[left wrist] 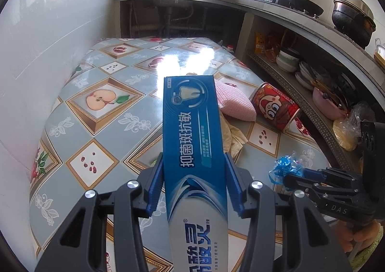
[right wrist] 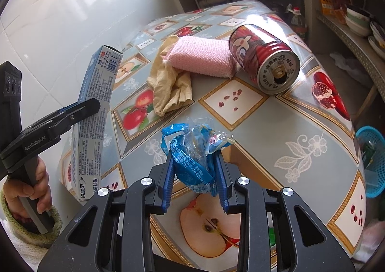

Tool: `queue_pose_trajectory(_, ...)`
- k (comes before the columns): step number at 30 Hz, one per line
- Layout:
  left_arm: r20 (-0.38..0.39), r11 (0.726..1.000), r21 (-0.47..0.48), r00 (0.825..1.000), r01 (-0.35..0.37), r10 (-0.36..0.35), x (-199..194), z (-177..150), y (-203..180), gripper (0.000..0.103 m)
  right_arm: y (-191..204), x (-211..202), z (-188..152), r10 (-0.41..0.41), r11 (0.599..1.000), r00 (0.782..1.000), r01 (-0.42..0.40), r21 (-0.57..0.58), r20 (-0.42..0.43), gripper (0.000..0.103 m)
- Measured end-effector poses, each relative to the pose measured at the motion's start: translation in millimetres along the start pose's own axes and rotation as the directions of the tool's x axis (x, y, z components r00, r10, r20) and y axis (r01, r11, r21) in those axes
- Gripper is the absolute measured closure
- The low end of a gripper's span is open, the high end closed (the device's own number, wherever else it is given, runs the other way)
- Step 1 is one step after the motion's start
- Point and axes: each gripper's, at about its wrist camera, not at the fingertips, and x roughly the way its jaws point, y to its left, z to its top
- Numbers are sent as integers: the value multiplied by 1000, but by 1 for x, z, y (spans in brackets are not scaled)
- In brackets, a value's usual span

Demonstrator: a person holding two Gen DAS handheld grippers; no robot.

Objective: Collect trash
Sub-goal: 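Lift the wrappers and toothpaste box off the table with both tools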

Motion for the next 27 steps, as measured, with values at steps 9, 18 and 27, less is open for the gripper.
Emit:
queue_pose_trajectory(9,27,1000,0,1000,-13,13,-11,-2,-1,57,3,-6,0,-1,1000,1000,1,-6,10,74)
queue_pose_trajectory(18,63,1000,3,998,5,-5,-25,3,-5,57,2,-25,-1,-2,1000,999,2,1,49,74)
queue_pose_trajectory(27,122,994,36,986,108,-111,-42,18,-28,57,-9,-57,-8,-24,998,992,17,58,122,74)
